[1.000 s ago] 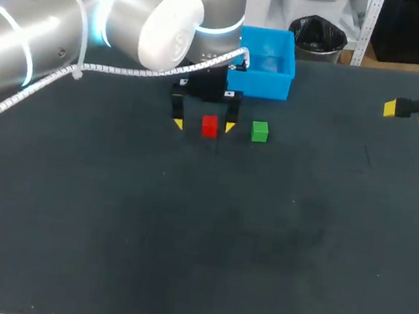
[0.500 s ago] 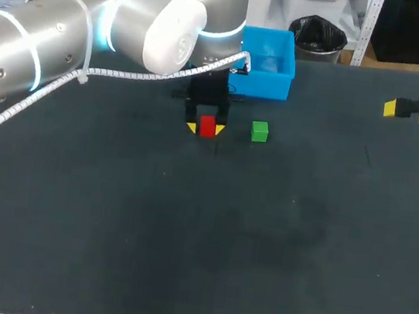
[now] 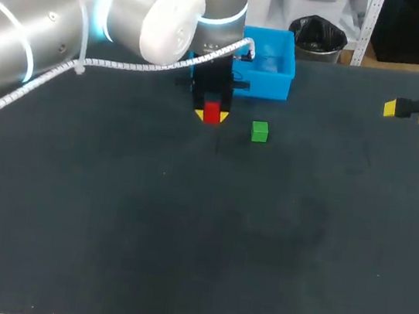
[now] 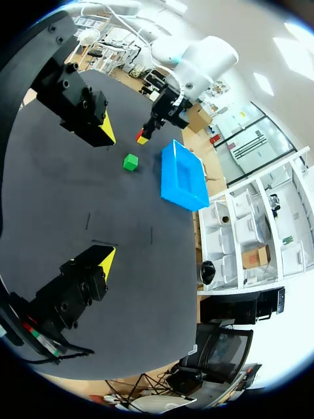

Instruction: Use the left arm to pick the red cube and place it into the blue plastic box first, then use the right arm to grasp the green cube and put it into the same blue plastic box after the first action is fully finished.

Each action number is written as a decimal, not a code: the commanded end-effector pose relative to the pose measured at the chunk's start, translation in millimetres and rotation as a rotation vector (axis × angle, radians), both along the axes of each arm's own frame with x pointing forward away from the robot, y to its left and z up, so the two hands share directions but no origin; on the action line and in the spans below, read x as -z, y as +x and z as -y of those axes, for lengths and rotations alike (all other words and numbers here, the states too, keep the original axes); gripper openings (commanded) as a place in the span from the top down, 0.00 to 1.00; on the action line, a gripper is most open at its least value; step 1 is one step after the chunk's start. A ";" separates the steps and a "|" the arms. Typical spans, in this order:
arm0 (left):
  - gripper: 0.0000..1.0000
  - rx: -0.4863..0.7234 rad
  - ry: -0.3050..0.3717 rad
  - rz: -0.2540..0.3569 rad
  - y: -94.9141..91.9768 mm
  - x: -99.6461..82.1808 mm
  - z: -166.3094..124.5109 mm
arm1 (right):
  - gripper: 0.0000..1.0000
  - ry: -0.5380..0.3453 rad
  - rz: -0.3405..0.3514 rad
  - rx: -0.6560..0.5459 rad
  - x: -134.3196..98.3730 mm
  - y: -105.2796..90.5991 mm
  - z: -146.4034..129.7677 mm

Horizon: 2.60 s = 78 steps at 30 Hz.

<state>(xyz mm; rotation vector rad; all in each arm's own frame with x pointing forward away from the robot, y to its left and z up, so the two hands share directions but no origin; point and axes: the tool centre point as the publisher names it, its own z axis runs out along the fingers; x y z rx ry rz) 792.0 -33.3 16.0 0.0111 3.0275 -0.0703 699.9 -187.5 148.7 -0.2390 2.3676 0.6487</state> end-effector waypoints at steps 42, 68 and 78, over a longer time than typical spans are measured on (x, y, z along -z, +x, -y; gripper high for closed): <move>1.00 0.000 -0.194 0.271 92.7 -106.3 7.5 | 0.00 -0.003 -0.002 0.003 -0.8 -0.3 -0.8; 1.00 -0.010 -0.385 0.297 175.9 -91.5 15.2 | 0.00 -0.003 -0.002 0.003 -0.8 -0.3 -0.8; 1.00 -0.039 -0.485 0.279 194.6 -70.7 11.5 | 0.00 -0.003 -0.002 0.003 -0.8 -0.3 -0.8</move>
